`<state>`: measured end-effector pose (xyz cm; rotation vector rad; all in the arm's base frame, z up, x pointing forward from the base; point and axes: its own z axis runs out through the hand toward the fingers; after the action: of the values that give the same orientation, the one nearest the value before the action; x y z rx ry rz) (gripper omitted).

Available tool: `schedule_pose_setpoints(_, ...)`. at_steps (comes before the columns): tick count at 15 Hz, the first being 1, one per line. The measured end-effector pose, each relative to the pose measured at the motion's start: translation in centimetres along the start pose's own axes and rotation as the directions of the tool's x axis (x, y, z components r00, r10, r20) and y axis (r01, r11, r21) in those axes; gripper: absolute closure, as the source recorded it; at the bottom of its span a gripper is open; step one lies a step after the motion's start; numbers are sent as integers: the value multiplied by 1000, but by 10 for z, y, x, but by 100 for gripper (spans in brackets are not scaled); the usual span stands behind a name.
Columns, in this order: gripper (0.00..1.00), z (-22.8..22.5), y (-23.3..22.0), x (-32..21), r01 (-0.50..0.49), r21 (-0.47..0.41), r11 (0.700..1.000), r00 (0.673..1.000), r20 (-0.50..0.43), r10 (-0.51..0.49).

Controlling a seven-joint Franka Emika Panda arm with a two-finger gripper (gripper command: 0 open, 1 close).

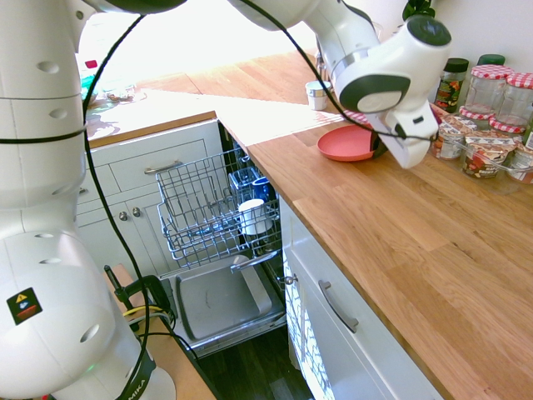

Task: Put the plate in the dishwasher

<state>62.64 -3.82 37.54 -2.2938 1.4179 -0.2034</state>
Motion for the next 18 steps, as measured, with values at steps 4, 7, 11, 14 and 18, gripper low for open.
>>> schedule_pose_setpoints(4,100,-103,-102,-132,217,-101,971,967,-112,-228)
schedule_pose_setpoints(7,100,-83,-150,-300,375,-195,906,898,-168,-407)
schedule_pose_setpoints(11,100,16,-103,-436,539,-363,760,745,-215,-631)
schedule_pose_setpoints(14,100,38,-45,-526,632,-472,615,593,-216,-775)
schedule_pose_setpoints(18,100,110,11,-600,723,-576,381,316,-215,-924)
